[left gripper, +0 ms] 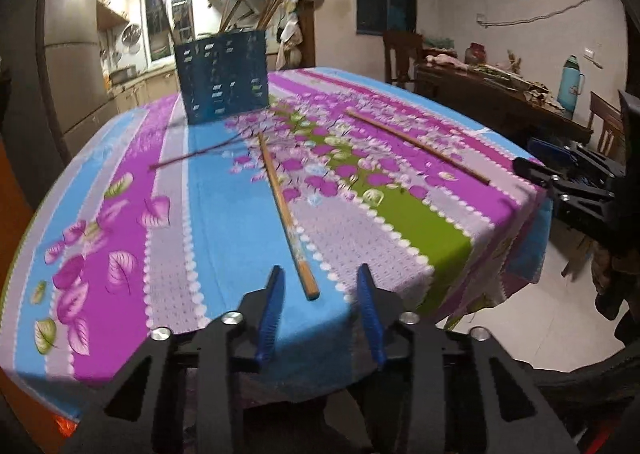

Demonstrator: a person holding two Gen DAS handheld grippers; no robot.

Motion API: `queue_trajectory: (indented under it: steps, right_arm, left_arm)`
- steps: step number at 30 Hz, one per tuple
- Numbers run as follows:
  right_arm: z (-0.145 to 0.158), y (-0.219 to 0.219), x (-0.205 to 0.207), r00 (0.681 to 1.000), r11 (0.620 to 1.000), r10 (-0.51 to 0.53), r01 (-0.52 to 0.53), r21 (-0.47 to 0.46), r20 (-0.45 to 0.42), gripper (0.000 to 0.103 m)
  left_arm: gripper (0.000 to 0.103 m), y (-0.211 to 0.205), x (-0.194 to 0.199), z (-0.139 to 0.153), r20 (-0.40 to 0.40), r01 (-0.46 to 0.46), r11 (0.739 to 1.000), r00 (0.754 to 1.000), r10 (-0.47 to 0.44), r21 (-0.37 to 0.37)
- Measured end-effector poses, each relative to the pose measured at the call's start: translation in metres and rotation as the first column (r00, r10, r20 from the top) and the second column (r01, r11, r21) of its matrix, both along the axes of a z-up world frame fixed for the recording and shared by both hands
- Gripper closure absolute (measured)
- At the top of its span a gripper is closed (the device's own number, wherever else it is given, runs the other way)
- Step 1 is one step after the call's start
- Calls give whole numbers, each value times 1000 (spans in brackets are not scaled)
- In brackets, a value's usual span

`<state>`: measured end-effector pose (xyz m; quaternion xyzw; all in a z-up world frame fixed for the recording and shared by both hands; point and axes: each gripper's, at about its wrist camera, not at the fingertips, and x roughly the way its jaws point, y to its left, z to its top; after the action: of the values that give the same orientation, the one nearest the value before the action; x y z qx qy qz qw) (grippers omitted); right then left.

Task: Organize utensils
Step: 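Grasp the last chopstick with the left tool while the right tool grasps another, then lift both chopsticks and drop them into the blue holder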

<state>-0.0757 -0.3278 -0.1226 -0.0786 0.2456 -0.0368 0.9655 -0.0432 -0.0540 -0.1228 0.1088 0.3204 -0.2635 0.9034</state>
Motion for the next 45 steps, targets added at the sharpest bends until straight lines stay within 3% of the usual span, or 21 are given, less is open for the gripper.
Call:
queue_trajectory:
  steps: [10, 20, 29, 34, 45]
  right_arm:
    - [-16, 1, 9, 992, 991, 125, -123, 52, -33, 72]
    - [-25, 1, 23, 983, 979, 182, -177, 103, -41, 94]
    - [-27, -5, 26, 983, 972, 183, -176, 158, -26, 94]
    - [-29, -7, 24, 988, 967, 155, -151, 207, -3, 96]
    - [-17, -2, 26, 994, 966, 106, -104, 237, 7, 98]
  left_arm:
    - [70, 2, -2, -6, 42, -45, 999, 998, 46, -5]
    - [79, 1, -8, -7, 69, -54, 998, 996, 55, -14]
    - [83, 2, -7, -8, 78, -47, 999, 996, 47, -12]
    - [93, 3, -7, -9, 81, -48, 999, 996, 49, -19]
    - [95, 11, -8, 1, 123, -77, 997, 989, 79, -26]
